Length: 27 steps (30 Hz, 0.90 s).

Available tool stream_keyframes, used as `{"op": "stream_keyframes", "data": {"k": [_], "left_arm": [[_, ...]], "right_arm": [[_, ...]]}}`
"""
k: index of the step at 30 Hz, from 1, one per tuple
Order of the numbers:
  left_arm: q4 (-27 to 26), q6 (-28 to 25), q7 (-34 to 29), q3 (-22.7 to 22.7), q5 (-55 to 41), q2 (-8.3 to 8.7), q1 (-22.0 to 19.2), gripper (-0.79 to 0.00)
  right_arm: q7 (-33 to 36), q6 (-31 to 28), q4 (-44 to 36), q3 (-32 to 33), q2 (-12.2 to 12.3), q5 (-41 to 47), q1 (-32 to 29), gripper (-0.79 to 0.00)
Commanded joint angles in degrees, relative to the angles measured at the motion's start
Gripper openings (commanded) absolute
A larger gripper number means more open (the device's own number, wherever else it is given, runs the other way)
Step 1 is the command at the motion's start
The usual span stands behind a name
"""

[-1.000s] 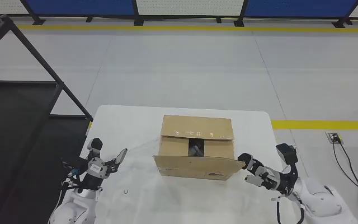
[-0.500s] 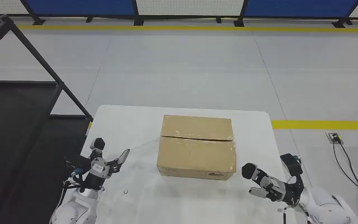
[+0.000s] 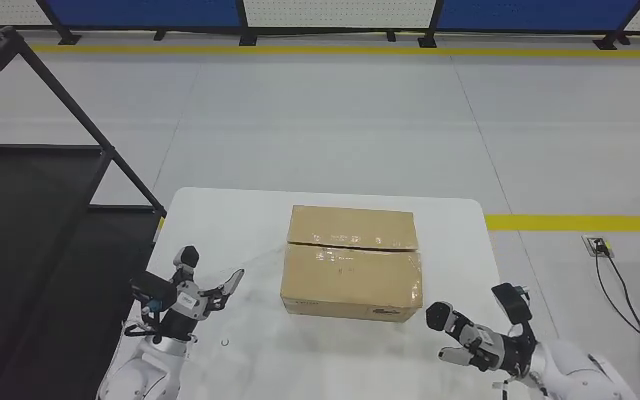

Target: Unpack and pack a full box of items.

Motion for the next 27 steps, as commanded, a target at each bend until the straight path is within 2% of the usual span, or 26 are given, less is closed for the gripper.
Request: {"op": "stream_keyframes", "data": {"k": [1,8,11,15,19,27], "left_arm": [[-0.34,-0.72,0.56,0.58,0.35,0.05,0.09,0.000],[-1.22,-2.49,2.84,1.78,1.76,0.24,1.09,0.000],[-1.06,-1.09,4.35,1.96,1.75,0.20,1.34,0.000],[-0.36,0.51,3.95,1.83,1.00,0.19,1.00,0.000],[-0.54,0.67,4.40,1.49,1.00,0.28,1.40,0.000],[-1.64,1.66,5.77,0.70,1.03,0.45,3.27,0.000]], "right_arm": [[-0.01,0.00,-0.45,-0.66,0.43,-0.67,-0.19,0.000],[-0.02,0.00,-0.64,-3.22,2.16,-3.04,0.56,0.000],[-0.10,0.00,-0.10,-2.87,2.47,0.24,1.30,0.000],[-5.04,0.14,1.63,-1.29,2.13,-0.63,1.91,0.000],[-10.58,5.87,3.02,-3.13,1.14,-6.48,4.90,0.000],[-21.68,16.47,8.66,-12.12,-2.08,-14.85,13.93,0.000]]}}
